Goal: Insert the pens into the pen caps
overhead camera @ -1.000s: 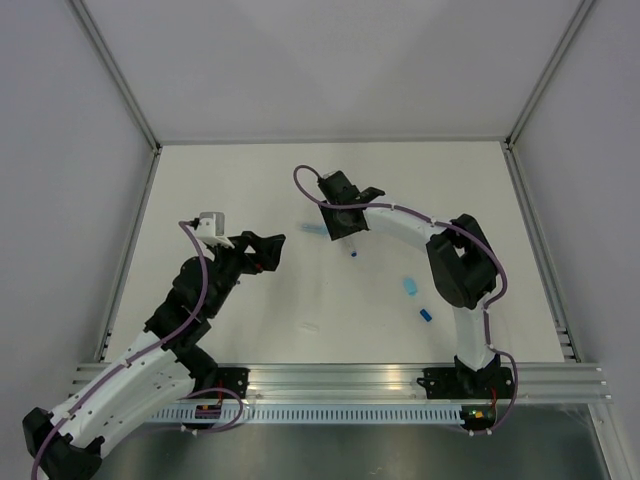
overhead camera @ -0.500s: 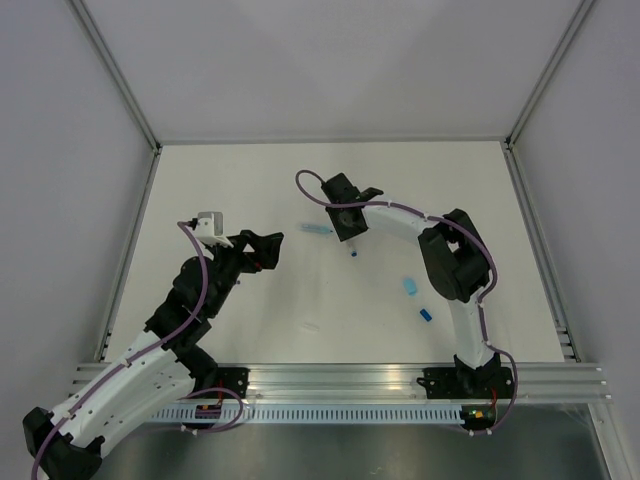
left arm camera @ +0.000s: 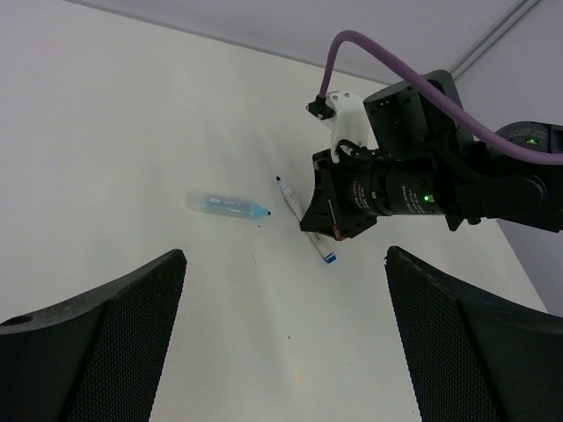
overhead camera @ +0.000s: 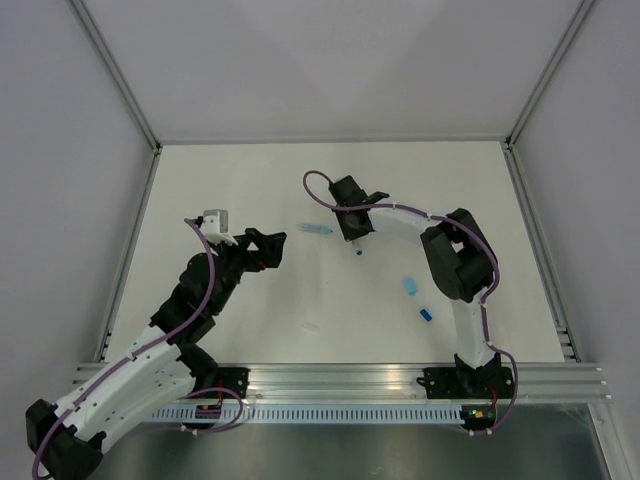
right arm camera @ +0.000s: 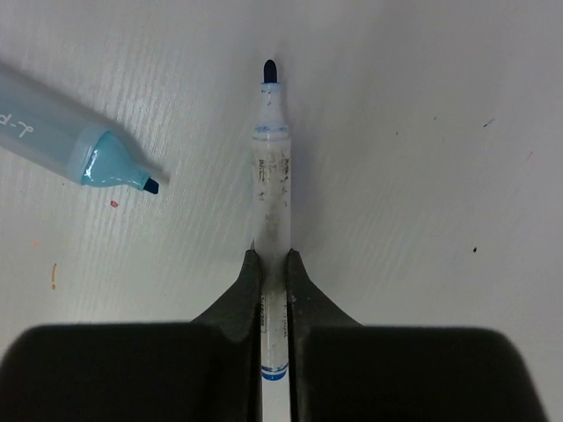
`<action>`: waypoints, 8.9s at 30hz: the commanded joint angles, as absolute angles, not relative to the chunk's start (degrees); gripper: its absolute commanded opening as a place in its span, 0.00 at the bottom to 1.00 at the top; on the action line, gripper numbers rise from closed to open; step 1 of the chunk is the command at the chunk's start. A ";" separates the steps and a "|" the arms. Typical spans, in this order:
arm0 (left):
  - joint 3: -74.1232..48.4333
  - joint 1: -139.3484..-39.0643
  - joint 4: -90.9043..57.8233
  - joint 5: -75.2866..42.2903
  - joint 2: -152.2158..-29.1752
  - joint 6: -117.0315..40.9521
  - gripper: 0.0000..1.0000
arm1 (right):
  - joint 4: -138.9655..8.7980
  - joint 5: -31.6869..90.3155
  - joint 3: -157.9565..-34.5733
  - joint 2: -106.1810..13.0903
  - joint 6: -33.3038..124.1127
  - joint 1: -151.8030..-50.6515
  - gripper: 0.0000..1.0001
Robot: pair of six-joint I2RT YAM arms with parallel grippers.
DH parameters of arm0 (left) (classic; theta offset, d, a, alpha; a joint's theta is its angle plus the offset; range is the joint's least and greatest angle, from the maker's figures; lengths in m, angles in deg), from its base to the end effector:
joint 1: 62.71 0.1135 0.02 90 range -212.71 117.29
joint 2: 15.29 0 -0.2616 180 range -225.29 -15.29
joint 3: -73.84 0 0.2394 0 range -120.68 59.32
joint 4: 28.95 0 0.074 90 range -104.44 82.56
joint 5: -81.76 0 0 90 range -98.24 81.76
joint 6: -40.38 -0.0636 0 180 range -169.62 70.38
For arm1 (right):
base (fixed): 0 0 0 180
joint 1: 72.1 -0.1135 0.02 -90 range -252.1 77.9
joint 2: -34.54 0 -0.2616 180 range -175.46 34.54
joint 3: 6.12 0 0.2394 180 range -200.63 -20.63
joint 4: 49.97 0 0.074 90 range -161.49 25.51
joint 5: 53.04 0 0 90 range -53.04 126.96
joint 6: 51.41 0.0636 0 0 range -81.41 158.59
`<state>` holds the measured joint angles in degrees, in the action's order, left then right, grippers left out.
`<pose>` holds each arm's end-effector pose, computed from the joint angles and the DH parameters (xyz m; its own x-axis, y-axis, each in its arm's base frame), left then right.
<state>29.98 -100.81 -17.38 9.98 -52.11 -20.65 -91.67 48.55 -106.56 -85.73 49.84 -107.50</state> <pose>0.1556 -0.0968 0.2890 -0.2195 -0.4126 -0.8841 0.2681 0.8458 -0.4612 0.3677 0.2457 0.1384 -0.7983 -0.3328 -0.5020 -0.3402 0.9369 -0.0802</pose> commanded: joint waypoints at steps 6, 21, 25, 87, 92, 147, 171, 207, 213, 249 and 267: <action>28.83 -100.85 -19.36 7.15 -58.52 -13.94 0.95 | -89.63 48.91 -96.66 -77.28 54.32 -107.61 0.00; 27.60 -97.95 -26.21 -13.15 -68.89 -7.08 0.82 | -66.70 37.84 -69.95 -40.36 64.06 -114.27 0.00; 28.03 -97.95 -30.24 -17.80 -70.39 -7.26 0.76 | -61.25 37.66 -64.94 -33.95 67.32 -118.59 0.00; 27.68 -97.95 -61.90 -58.51 -82.79 -5.15 0.02 | -55.26 49.34 -69.84 -25.84 68.21 -128.09 0.37; 27.68 -97.95 -62.42 -59.48 -82.79 -5.50 0.02 | -57.63 50.93 -72.83 -27.51 67.24 -128.09 0.22; 31.29 -97.95 -26.31 -4.74 -56.17 -16.92 0.02 | -123.00 62.99 -91.54 -43.58 54.42 -119.23 0.64; 31.90 -97.95 -19.10 6.27 -45.09 -15.43 0.02 | -122.77 48.03 -74.07 -48.25 65.48 -103.83 0.63; 32.17 -97.86 -18.04 7.67 -42.62 -15.25 0.02 | -117.75 42.05 -70.20 -59.86 62.50 -102.25 0.47; 32.17 -97.95 -17.95 7.93 -42.62 -15.17 0.02 | -117.31 42.40 -70.20 -59.51 62.50 -102.25 0.42; 32.08 -97.95 -17.69 8.20 -42.97 -14.73 0.02 | -107.21 43.37 -67.48 -60.74 70.93 -99.79 0.46; 32.08 -97.95 -17.51 8.55 -42.89 -14.64 0.02 | -103.69 44.16 -66.51 -55.03 70.67 -96.27 0.47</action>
<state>32.56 -97.93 -17.07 6.86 -42.93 -15.16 -111.54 40.05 -68.03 -54.76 69.05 -96.83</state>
